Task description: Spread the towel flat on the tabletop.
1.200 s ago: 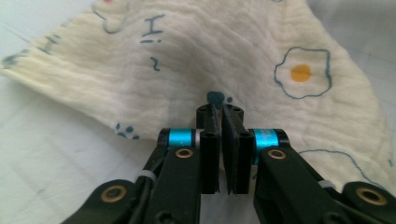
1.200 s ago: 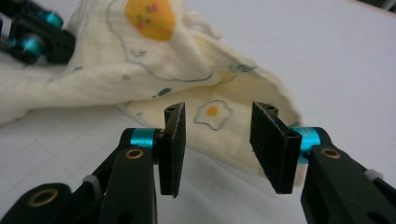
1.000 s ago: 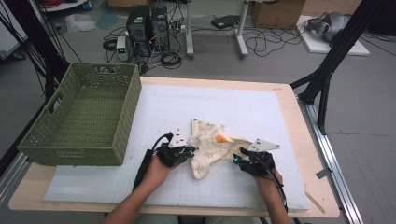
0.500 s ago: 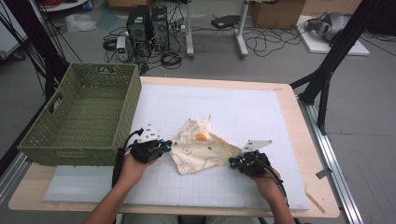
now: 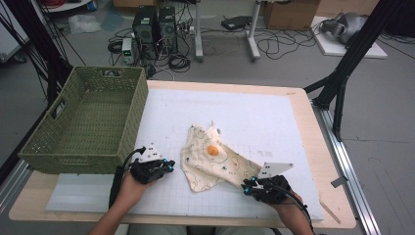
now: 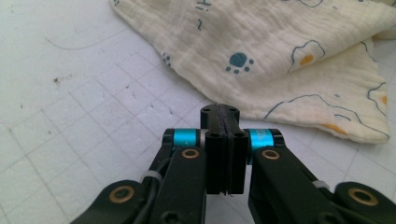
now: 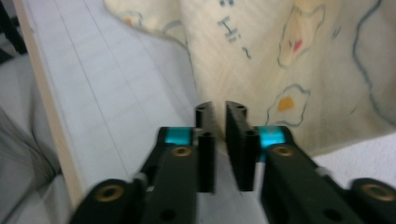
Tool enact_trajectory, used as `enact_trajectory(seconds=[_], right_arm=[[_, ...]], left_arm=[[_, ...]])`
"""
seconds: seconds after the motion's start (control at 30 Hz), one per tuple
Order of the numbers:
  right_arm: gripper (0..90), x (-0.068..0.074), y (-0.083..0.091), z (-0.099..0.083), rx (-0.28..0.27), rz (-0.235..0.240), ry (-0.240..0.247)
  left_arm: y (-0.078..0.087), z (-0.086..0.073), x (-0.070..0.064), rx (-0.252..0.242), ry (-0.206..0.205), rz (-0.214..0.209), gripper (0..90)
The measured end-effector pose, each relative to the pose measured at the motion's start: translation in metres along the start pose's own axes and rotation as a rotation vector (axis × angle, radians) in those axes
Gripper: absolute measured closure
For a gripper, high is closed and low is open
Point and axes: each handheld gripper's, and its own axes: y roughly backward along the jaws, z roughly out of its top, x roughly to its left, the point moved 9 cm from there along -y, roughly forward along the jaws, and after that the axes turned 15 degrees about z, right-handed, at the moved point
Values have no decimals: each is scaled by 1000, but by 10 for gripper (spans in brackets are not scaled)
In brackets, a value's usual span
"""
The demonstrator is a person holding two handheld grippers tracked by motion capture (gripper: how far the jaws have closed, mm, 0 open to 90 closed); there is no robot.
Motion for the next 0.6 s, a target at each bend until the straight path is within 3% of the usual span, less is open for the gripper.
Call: enact_trajectory(seconds=[0.07, 0.17, 0.3, 0.33, 0.5, 0.6], right_arm=[[679, 0, 2, 5, -19, -7, 7], [582, -3, 11, 32, -114, -50, 27], [499, -14, 17, 71, -206, -146, 62], [498, -25, 11, 86, -177, -191, 86], [554, -44, -12, 95, -95, -213, 87], [713, -57, -26, 87, -14, -208, 45]], left_arm=[[0, 2, 2, -8, 15, 6, 829], [1, 8, 3, -40, 46, 8, 725], [0, 11, 5, -72, 74, 21, 615], [-1, 12, 6, -76, 78, 25, 567], [-1, 13, 7, -90, 89, 26, 532], [-1, 13, 8, -94, 95, 25, 526]])
